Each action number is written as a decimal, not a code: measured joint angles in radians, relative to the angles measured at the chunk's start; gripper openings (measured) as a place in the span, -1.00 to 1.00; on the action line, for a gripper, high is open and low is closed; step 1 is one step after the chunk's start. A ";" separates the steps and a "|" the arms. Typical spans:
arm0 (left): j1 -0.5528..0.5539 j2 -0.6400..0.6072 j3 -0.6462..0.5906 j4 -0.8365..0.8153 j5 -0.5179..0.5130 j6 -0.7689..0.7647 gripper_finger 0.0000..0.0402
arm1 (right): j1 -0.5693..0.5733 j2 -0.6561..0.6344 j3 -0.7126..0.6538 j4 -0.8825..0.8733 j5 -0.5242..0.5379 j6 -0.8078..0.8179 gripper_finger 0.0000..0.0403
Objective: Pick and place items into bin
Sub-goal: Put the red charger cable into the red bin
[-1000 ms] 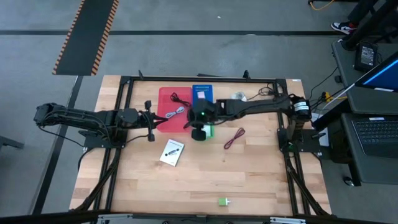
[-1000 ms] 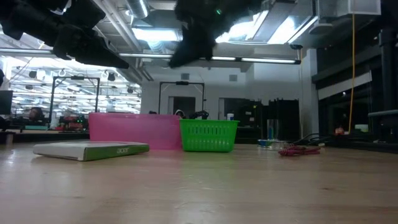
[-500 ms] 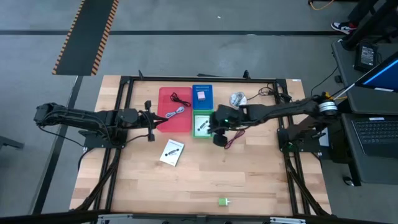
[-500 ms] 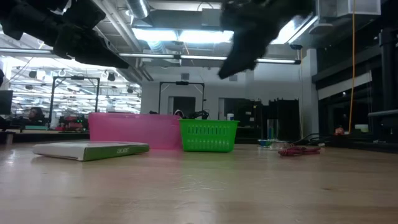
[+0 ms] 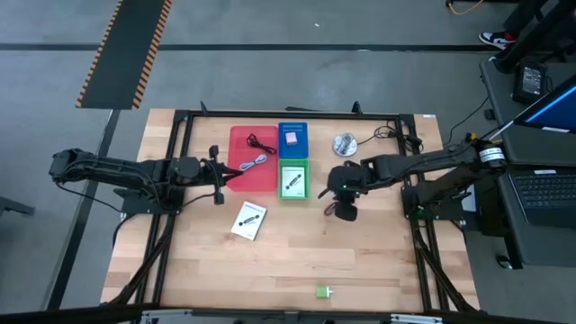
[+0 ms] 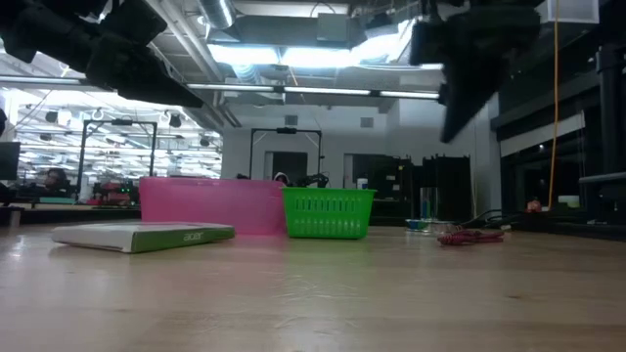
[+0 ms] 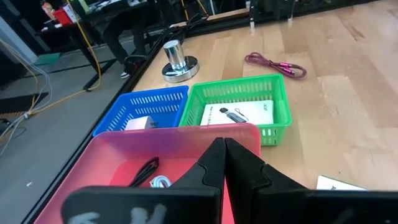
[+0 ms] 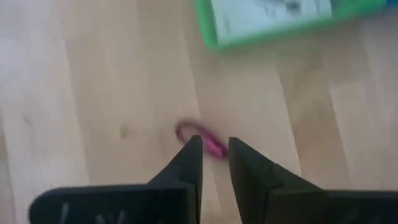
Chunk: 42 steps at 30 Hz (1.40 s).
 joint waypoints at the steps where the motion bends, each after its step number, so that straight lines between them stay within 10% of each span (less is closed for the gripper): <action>1: 0.000 0.000 0.000 0.000 0.000 -0.008 -0.97 | 0.002 0.000 0.000 -0.035 0.000 0.005 -0.72; 20: 0.000 0.000 0.000 -0.002 -0.001 -0.111 -0.96 | 0.026 0.000 -0.141 -0.004 0.051 -0.082 -0.70; 42: 0.000 0.000 0.000 -0.001 -0.044 -0.137 -0.94 | -0.047 0.000 -0.262 0.181 0.064 -0.186 -0.18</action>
